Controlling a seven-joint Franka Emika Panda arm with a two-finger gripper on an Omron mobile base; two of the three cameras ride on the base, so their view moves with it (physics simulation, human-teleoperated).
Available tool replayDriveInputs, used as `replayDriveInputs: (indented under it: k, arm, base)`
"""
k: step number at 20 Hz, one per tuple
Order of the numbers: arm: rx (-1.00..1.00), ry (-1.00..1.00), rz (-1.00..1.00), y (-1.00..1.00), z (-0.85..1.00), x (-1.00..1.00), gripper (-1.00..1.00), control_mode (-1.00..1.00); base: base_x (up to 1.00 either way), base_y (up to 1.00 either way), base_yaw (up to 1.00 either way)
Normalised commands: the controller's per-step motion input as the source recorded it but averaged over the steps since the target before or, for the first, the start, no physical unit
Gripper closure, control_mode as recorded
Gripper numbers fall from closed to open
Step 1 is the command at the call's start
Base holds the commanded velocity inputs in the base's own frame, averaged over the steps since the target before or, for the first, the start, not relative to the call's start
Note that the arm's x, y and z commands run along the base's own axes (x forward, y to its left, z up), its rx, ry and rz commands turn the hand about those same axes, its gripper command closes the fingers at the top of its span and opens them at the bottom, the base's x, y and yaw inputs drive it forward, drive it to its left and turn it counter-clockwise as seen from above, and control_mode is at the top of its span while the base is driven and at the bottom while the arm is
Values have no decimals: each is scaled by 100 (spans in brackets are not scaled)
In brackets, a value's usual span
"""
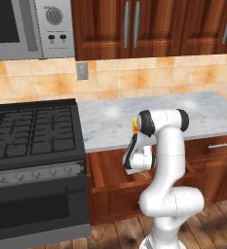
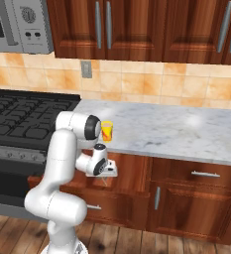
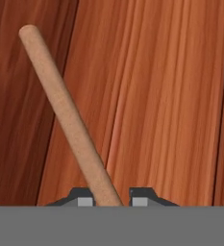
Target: Pick up the straw from the right drawer and put it inside the smoothie cup.
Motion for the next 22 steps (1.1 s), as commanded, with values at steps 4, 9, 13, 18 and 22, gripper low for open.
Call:
replayDriveInputs:
  k: [4, 9, 13, 18, 22]
  arm:
    - [0, 0, 4, 0, 15, -16, 100, -100]
    - [0, -2, 9, 0, 49, -30, 100, -100]
    - [0, -8, 9, 0, 75, -30, 100, -100]
    - [0, -7, 7, 0, 88, -22, 100, -100]
    - [0, -7, 5, 0, 99, -18, 100, -100]
  base:
    - [0, 0, 0]
    - [0, 0, 0]
    - [0, 0, 0]
    - [0, 0, 0]
    - [0, 0, 0]
